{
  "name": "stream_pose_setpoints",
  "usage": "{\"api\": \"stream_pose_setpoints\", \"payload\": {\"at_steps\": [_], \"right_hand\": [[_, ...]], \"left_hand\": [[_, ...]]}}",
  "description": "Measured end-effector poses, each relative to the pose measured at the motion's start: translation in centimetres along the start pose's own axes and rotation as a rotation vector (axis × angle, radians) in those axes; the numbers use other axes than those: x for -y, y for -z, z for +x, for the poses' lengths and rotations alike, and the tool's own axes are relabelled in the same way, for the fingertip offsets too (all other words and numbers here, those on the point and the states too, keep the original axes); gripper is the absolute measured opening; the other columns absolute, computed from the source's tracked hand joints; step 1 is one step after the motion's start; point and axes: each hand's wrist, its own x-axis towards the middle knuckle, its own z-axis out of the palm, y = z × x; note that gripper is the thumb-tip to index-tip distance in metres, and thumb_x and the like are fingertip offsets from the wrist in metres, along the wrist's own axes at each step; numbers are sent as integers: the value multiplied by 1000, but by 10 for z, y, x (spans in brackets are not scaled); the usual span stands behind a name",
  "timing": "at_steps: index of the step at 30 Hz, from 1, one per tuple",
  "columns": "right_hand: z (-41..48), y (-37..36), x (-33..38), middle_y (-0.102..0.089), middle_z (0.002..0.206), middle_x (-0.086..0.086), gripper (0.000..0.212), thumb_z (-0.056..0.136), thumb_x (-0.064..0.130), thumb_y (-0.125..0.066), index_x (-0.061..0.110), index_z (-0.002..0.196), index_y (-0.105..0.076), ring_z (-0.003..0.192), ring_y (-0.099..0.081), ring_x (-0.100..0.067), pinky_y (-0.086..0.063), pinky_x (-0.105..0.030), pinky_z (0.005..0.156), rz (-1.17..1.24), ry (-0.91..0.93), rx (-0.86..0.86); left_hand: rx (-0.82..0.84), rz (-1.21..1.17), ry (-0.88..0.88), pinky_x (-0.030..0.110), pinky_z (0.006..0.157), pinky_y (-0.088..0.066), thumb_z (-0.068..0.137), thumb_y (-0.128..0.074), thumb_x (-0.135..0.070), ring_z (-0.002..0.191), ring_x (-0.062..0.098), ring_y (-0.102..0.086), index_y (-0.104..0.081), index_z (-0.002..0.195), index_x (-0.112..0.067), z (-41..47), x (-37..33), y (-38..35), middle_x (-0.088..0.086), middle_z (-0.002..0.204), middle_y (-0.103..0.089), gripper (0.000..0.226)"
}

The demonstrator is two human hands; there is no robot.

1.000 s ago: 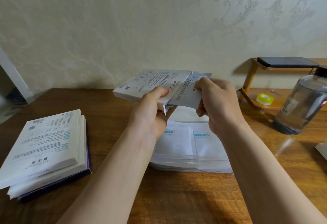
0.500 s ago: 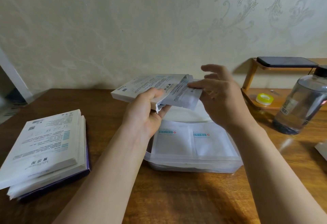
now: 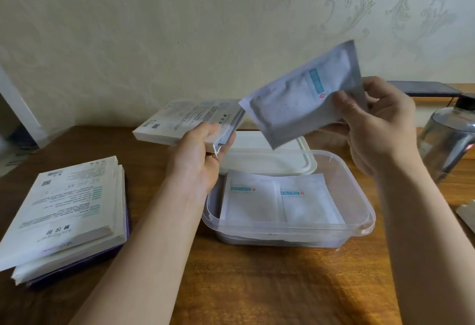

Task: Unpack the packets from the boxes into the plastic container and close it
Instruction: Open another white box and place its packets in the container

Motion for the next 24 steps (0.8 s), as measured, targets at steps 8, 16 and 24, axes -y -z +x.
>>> {"api": "stream_pose_setpoints", "payload": {"at_steps": [8,16,24], "right_hand": [[-5,-10,-19,-69,71,-3,26,93,-4,-60,17,81,-70,61,-64,-17,-53,-35,61,-329,-200,180],[-15,-27,-31,-69,72,-2,20,90,2,-60,16,83,-72,62,-62,-17,-52,-29,53,-652,-227,422],[-9,-11,-24,-64,106,-9,29,86,7,-61,19,111,-68,93,-55,-29,-47,-30,71,-1295,-227,425]], "left_hand": [[-34,-52,-59,33,59,-62,88,-65,12,111,30,-70,-62,109,-15,5,2,4,12,120,-70,34],[-14,-7,-66,35,65,-63,89,-65,12,95,22,-72,-61,107,-17,0,10,2,6,106,-72,34],[25,41,-78,38,69,-65,90,-65,11,91,20,-73,-61,105,-19,-3,17,1,5,105,-74,35]]}}
